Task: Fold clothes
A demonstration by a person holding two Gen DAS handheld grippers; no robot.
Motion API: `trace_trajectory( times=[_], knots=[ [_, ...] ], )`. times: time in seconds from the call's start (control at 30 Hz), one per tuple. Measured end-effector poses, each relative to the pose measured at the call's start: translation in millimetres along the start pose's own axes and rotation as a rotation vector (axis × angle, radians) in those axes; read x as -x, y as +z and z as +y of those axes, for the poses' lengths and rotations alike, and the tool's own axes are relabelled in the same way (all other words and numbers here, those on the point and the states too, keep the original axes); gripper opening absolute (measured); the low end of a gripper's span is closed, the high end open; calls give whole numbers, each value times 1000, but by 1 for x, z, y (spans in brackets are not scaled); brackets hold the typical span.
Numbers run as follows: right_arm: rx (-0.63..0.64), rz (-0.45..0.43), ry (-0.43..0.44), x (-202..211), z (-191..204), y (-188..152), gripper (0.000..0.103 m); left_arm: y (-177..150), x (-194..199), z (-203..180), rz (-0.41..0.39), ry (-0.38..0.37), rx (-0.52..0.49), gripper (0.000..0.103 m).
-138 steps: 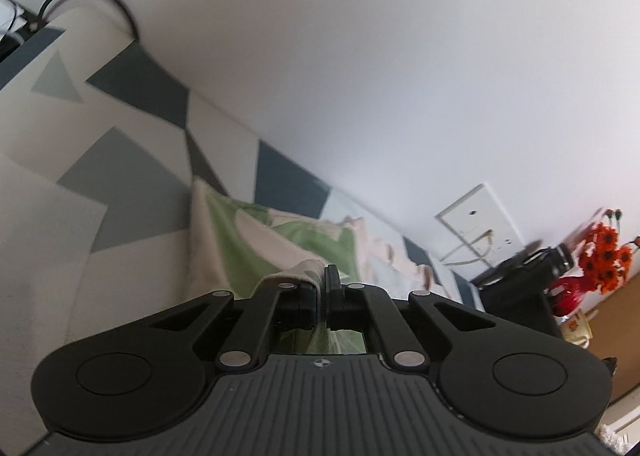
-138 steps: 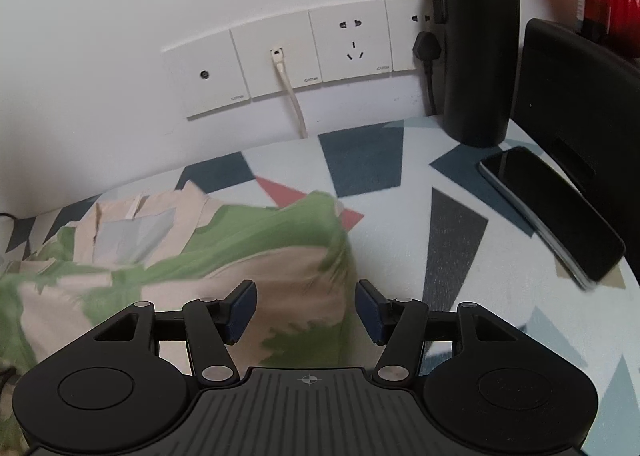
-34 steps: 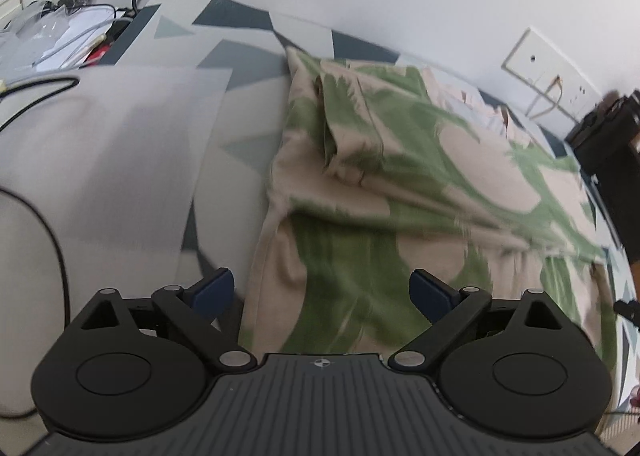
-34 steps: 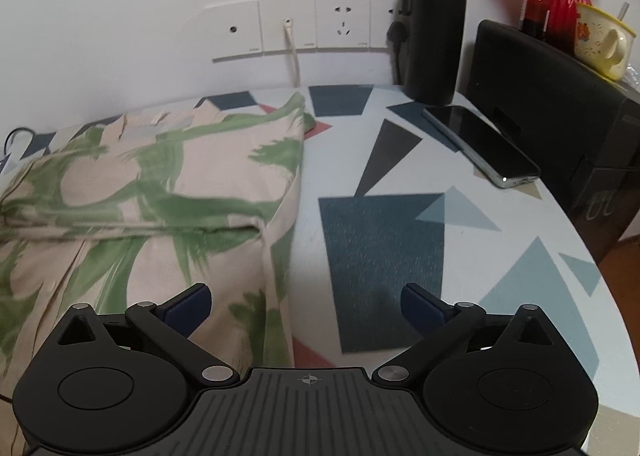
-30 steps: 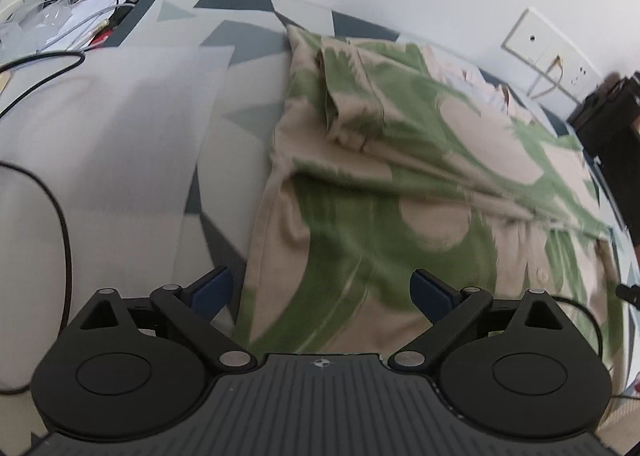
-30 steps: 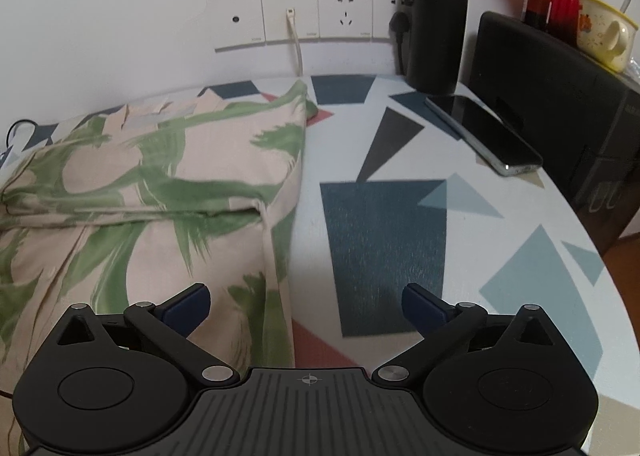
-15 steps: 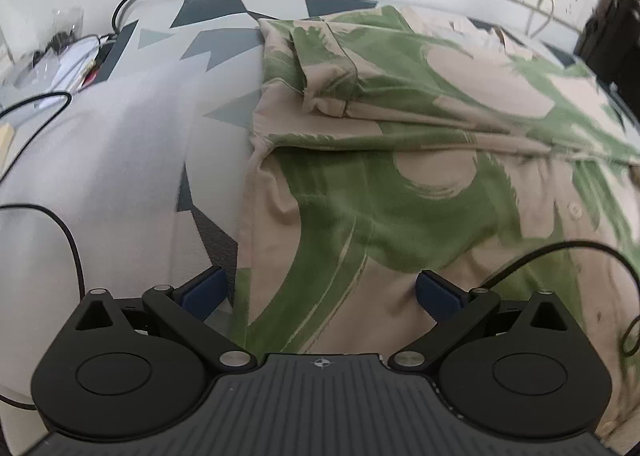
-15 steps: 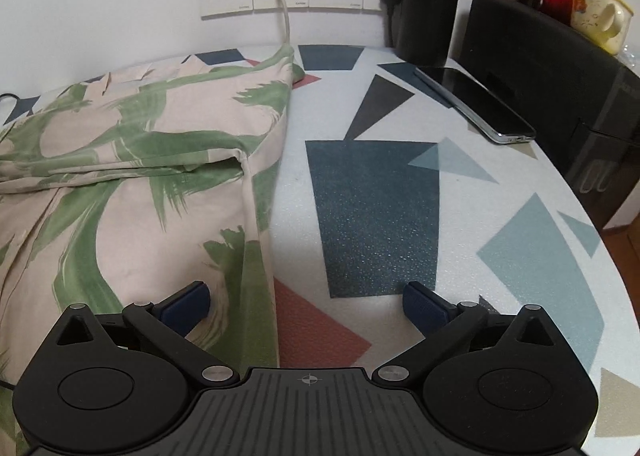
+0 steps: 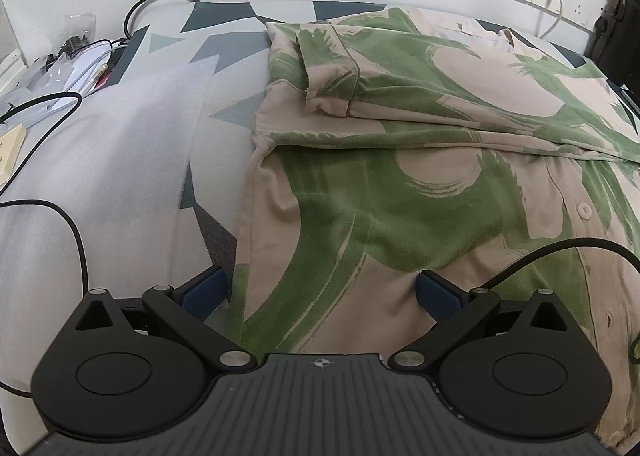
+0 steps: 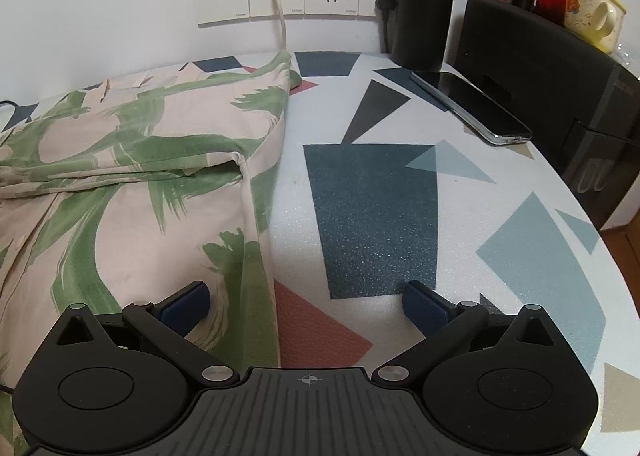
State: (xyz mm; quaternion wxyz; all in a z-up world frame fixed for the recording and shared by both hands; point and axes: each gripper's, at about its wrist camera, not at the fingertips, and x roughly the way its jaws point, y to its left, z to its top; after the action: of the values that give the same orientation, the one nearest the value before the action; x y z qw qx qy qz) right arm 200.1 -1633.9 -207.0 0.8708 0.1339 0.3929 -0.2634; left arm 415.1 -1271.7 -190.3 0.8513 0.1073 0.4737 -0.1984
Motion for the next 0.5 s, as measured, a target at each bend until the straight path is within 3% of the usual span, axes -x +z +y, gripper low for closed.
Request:
trace_trajectory(
  times=[0.5],
  knots=[
    [-3,19,-2,-1,-1,4,102,3,0,-3,33,29,36,103]
  ],
)
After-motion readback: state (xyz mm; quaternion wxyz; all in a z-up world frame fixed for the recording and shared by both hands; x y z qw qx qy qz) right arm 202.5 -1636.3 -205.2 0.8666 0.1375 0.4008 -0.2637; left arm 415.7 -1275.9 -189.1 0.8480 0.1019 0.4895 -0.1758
